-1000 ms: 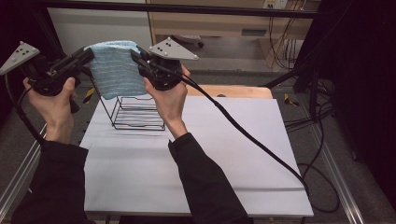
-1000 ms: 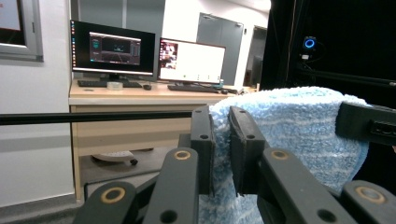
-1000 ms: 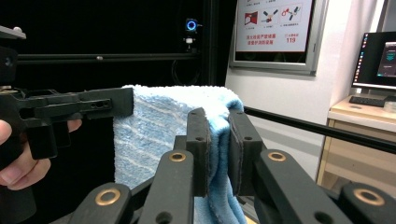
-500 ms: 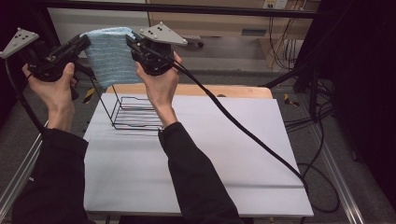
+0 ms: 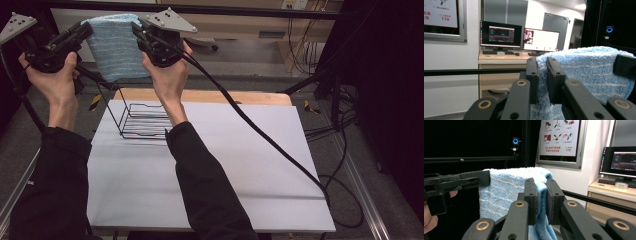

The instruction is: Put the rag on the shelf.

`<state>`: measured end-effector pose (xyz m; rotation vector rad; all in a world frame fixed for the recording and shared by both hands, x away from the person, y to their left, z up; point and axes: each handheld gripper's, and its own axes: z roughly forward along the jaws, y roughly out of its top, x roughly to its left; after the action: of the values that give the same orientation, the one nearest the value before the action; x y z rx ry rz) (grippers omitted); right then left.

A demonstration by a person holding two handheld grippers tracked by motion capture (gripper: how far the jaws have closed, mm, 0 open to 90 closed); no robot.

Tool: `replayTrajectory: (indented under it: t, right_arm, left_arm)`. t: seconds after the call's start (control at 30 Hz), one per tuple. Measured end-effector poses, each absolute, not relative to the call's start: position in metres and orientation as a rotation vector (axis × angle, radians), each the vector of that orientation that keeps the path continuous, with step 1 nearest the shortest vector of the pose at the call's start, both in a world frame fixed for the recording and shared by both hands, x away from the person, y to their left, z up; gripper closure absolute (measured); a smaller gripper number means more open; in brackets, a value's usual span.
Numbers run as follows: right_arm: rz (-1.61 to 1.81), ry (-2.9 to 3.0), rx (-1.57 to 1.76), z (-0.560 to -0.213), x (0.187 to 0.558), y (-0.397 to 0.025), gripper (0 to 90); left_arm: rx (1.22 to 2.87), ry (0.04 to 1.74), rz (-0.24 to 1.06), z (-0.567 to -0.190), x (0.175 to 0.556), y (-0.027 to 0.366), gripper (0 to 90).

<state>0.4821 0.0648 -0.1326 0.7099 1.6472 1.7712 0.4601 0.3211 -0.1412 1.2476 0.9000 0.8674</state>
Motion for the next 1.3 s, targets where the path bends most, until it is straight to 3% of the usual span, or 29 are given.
replayTrajectory:
  t: [0.4,1.3]
  right_arm:
    - [1.782,1.650,0.701,-0.133,0.498,0.067,81.3]
    - [1.677,1.747,0.770,-0.183,0.521,0.067,81.5]
  left_arm:
    - [1.238,0.902,0.879,-0.142,0.477,0.322,80.6]
    - [1.345,0.919,0.861,-0.191,0.502,0.319,80.6]
